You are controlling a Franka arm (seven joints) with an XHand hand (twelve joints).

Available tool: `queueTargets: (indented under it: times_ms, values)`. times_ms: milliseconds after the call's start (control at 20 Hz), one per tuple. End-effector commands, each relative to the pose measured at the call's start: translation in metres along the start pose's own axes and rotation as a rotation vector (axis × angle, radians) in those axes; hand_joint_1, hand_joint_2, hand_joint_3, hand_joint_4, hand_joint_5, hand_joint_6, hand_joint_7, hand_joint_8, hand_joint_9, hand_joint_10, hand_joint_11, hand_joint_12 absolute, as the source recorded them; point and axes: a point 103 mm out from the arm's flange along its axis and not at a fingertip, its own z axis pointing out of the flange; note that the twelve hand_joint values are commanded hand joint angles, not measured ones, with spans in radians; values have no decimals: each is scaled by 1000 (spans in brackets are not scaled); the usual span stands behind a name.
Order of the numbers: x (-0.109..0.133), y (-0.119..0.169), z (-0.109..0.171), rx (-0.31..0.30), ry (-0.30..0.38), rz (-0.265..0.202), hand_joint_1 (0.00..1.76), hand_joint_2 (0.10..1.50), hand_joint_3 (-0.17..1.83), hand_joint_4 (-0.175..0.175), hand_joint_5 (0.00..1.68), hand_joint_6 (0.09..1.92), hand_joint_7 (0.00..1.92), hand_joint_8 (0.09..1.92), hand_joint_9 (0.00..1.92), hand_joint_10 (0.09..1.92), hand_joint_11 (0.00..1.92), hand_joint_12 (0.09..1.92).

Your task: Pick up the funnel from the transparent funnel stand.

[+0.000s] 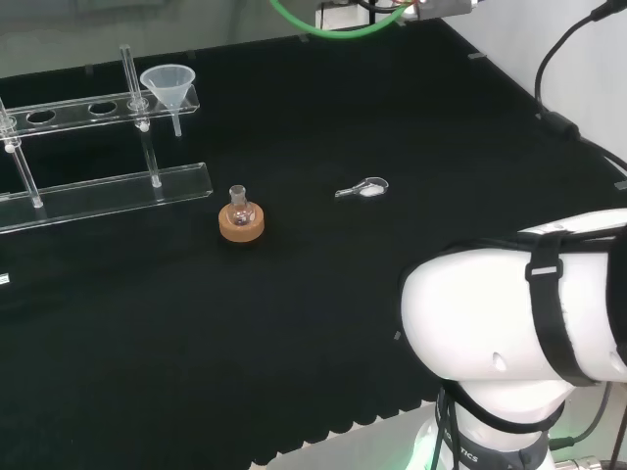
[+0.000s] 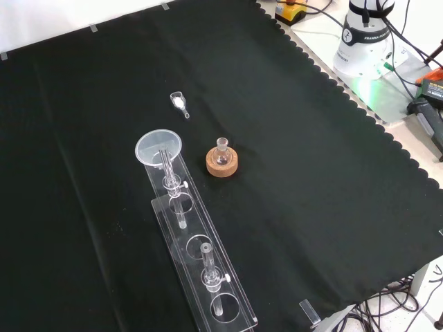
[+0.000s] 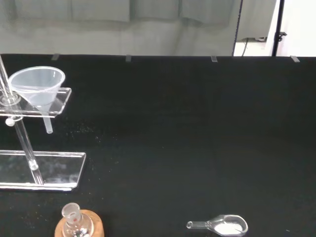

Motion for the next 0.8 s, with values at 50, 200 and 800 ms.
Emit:
queueTargets:
  times_ms: [50, 200, 800]
  values:
    - [14, 5, 4, -57, 33, -20, 179, 888, 321, -41, 91, 87, 0, 569, 19, 950, 0, 1551]
    - [23, 14, 12, -122, 43, -22, 198, 885, 308, -41, 95, 87, 0, 572, 19, 951, 0, 1553]
    - [58, 135, 69, -268, 95, -119, 333, 832, 233, -53, 154, 87, 0, 472, 7, 915, 0, 1555]
